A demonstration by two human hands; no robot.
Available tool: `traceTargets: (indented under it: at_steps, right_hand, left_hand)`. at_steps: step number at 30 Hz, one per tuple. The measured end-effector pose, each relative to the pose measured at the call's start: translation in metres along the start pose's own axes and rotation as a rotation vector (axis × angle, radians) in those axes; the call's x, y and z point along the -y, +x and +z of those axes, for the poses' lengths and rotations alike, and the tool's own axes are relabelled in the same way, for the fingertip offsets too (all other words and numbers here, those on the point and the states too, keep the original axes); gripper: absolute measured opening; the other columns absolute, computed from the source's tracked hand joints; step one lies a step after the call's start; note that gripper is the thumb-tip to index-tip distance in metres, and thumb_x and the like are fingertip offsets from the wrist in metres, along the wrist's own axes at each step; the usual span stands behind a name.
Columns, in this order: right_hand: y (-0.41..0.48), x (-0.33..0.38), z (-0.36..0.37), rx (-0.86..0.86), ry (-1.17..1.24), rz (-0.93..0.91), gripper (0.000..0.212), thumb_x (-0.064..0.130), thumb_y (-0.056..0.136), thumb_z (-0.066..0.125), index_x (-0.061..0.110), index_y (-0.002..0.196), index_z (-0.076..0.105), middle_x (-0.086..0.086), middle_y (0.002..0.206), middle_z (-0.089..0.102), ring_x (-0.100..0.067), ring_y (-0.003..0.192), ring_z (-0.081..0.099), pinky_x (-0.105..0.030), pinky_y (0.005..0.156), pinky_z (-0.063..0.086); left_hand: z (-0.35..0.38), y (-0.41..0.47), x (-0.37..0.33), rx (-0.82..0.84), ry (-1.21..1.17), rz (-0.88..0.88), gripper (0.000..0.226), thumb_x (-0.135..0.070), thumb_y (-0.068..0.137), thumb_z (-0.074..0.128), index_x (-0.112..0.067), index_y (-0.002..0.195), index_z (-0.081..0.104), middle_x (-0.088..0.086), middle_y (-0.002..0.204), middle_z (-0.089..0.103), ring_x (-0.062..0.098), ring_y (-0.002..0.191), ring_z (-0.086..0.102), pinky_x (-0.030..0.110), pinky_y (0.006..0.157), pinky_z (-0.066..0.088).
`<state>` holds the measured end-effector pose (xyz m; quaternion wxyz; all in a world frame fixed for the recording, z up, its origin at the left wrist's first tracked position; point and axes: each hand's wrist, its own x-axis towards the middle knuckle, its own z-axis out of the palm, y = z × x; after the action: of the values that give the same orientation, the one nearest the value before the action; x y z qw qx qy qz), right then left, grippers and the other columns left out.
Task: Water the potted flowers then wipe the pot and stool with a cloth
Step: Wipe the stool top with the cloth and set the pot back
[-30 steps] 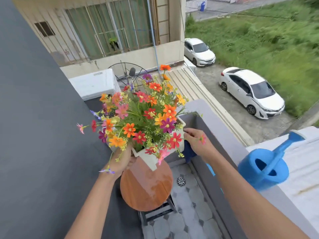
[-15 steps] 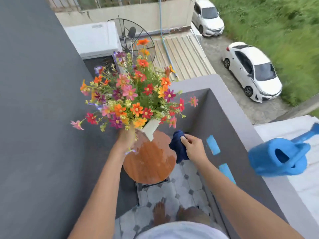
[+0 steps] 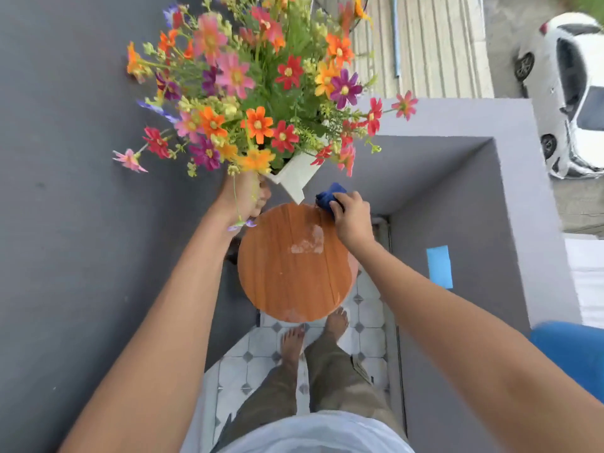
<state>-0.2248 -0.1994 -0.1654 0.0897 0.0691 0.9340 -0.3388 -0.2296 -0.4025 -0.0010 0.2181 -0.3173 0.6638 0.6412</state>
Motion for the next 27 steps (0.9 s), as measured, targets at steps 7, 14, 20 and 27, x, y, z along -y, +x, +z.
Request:
traceTargets:
  at_steps: [7,14,20,27]
  right_hand:
    - [0.013,-0.032,0.053,0.207,-0.433,-0.174,0.058,0.013,0.093,0.056,0.031,0.147,0.044,-0.011,0.14,0.044,-0.04,0.121,0.039,-0.053,0.092,0.04]
    - [-0.021,-0.029,0.068,0.116,-0.409,-0.335,0.054,0.005,0.093,0.051,0.017,0.145,0.051,-0.009,0.121,0.061,-0.033,0.104,0.05,-0.046,0.083,0.049]
    - [-0.099,-0.007,0.108,0.244,-0.352,-0.445,0.047,0.011,0.089,0.066,0.009,0.135,0.061,-0.013,0.11,0.066,-0.035,0.093,0.059,-0.043,0.072,0.056]
    - [-0.153,-0.013,0.128,0.406,-0.333,-0.794,0.044,0.028,0.083,0.077,0.012,0.124,0.07,-0.007,0.095,0.065,-0.029,0.078,0.06,-0.038,0.06,0.054]
  left_hand:
    - [-0.012,0.011,0.011,-0.017,0.039,-0.078,0.039,-0.019,0.1,0.018,-0.019,0.063,0.029,-0.004,0.036,0.037,0.002,0.021,0.025,0.01,0.028,0.017]
    - [-0.02,0.012,0.019,-0.039,0.025,-0.056,0.035,-0.022,0.097,0.024,-0.02,0.062,0.029,-0.01,0.03,0.032,0.004,0.025,0.02,0.01,0.034,0.012]
    - [-0.019,0.013,0.012,-0.018,0.001,-0.058,0.04,-0.025,0.099,0.023,-0.02,0.06,0.03,-0.009,0.03,0.033,0.004,0.025,0.02,0.009,0.034,0.011]
    - [-0.024,0.019,0.008,0.072,0.017,-0.111,0.041,-0.032,0.101,0.016,-0.021,0.063,0.025,-0.009,0.029,0.032,0.003,0.022,0.022,0.007,0.03,0.015]
